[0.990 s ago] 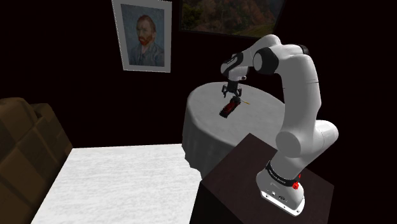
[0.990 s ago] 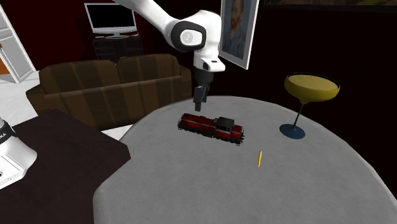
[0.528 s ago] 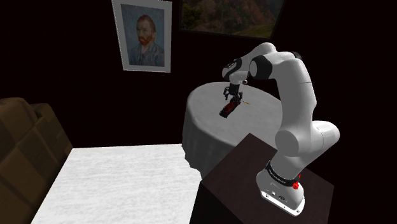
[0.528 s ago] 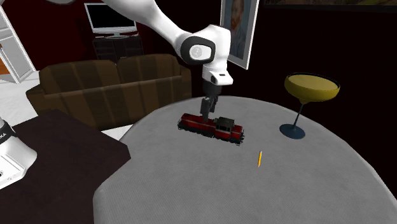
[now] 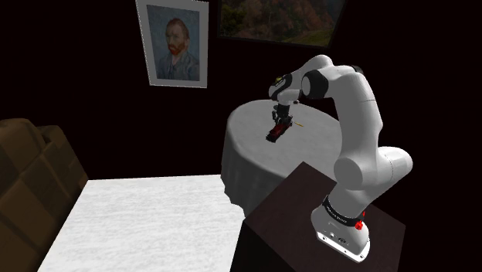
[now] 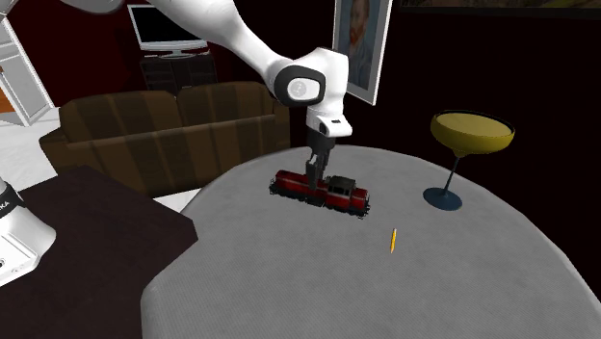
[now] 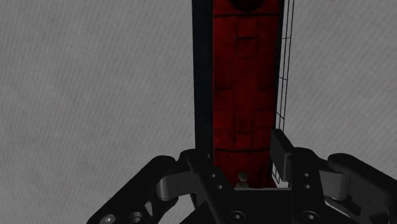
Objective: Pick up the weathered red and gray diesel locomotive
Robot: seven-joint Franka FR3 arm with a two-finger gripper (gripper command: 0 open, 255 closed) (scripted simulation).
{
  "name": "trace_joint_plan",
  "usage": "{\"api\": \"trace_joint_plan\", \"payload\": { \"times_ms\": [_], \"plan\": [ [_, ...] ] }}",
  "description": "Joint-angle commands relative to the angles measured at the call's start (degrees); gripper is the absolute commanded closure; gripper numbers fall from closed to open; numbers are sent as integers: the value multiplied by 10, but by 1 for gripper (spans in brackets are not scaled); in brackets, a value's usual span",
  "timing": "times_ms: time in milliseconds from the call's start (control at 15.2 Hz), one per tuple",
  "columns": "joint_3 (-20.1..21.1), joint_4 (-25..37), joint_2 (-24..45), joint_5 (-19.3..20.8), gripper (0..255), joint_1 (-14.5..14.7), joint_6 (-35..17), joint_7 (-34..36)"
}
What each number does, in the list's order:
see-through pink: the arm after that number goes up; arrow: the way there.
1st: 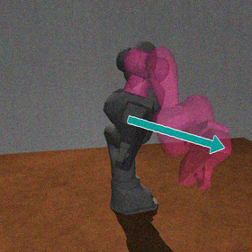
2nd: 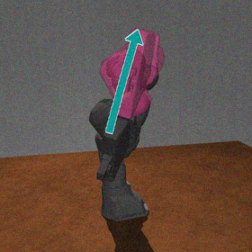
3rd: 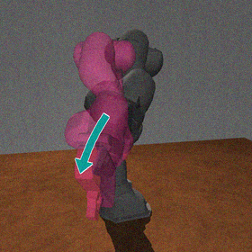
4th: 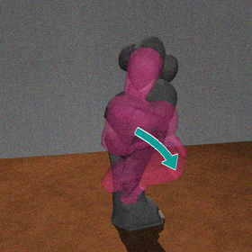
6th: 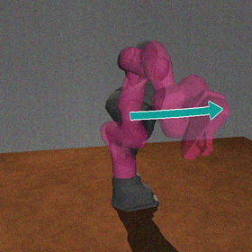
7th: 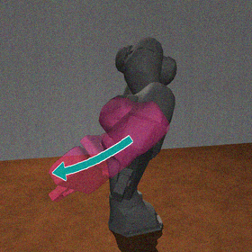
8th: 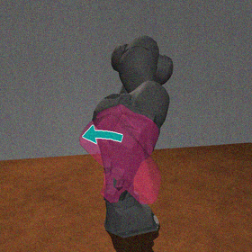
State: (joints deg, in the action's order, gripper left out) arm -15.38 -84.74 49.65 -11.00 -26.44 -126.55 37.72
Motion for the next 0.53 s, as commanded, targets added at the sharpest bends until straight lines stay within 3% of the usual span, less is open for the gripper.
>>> {"api": "trace_joint_plan", "payload": {
  "times_ms": [0,462],
  "plan": [
    [0,-2,3,0,255,0,-2,0],
    [-1,-3,-3,1,255,1,3,0]
  ]
}}
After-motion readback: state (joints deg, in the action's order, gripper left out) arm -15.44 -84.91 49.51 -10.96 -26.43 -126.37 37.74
